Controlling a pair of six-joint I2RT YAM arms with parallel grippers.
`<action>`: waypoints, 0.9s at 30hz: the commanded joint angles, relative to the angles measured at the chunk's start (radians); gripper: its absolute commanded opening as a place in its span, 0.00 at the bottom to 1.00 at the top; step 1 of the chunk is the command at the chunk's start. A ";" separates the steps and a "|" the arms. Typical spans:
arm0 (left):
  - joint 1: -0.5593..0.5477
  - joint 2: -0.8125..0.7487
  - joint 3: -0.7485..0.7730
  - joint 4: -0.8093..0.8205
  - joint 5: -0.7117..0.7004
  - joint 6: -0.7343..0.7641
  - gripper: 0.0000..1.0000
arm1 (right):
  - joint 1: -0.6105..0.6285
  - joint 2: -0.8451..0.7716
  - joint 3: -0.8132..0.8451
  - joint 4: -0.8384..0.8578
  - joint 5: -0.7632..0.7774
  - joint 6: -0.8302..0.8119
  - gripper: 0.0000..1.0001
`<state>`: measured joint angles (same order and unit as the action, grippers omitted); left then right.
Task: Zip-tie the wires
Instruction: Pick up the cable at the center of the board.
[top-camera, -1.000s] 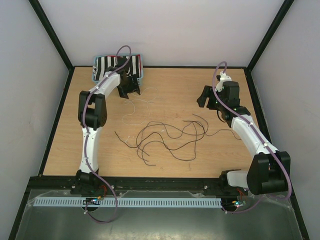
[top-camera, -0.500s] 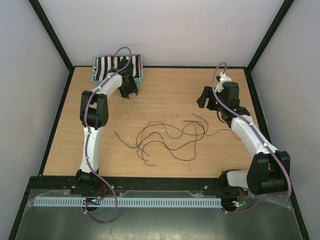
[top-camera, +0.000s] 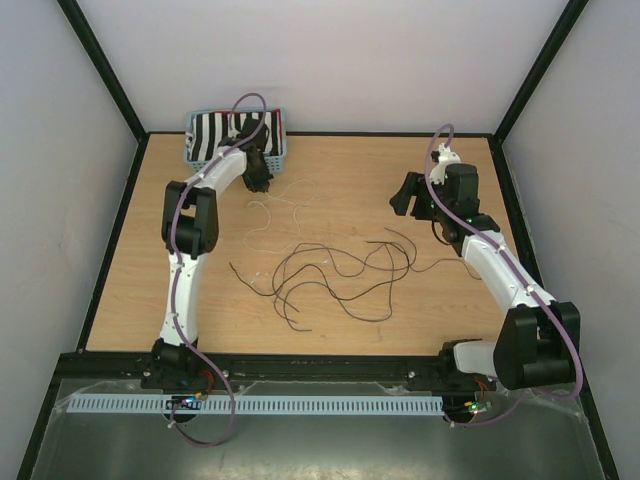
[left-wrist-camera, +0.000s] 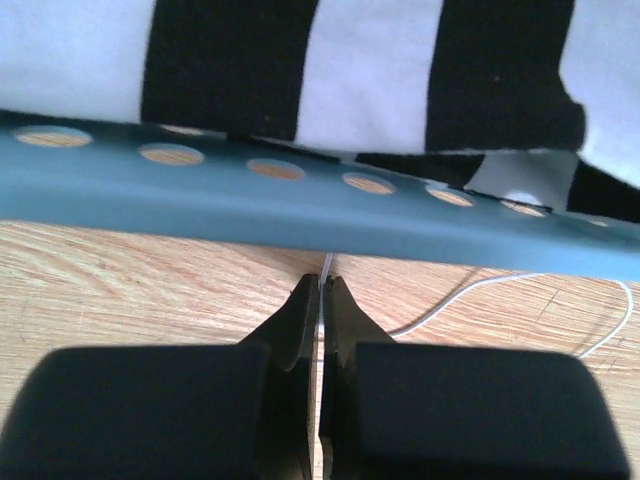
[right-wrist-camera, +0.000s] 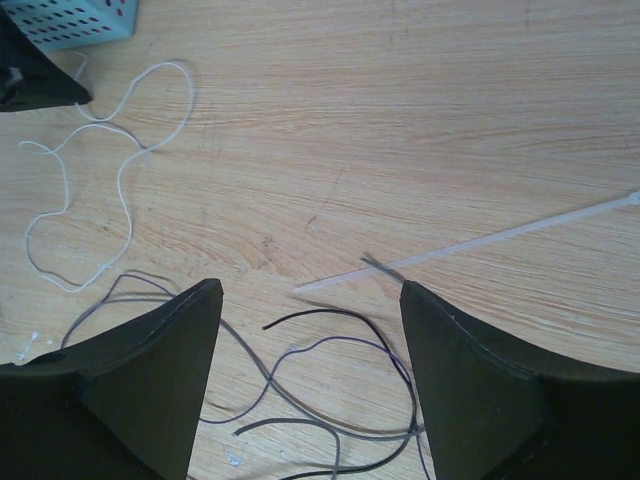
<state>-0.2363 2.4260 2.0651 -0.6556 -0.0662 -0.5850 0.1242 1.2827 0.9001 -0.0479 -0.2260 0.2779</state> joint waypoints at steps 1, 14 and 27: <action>-0.029 -0.056 -0.054 -0.002 -0.037 0.038 0.00 | 0.004 -0.003 -0.021 0.064 -0.071 0.038 0.82; -0.127 -0.339 -0.055 0.029 -0.100 0.116 0.00 | 0.144 0.064 -0.134 0.361 -0.177 0.195 0.86; -0.123 -0.401 -0.099 0.030 -0.122 0.132 0.00 | 0.498 0.402 -0.025 0.601 0.135 0.378 0.86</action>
<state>-0.3649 2.0342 1.9747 -0.6201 -0.1738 -0.4637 0.5644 1.5986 0.7933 0.4580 -0.1955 0.5980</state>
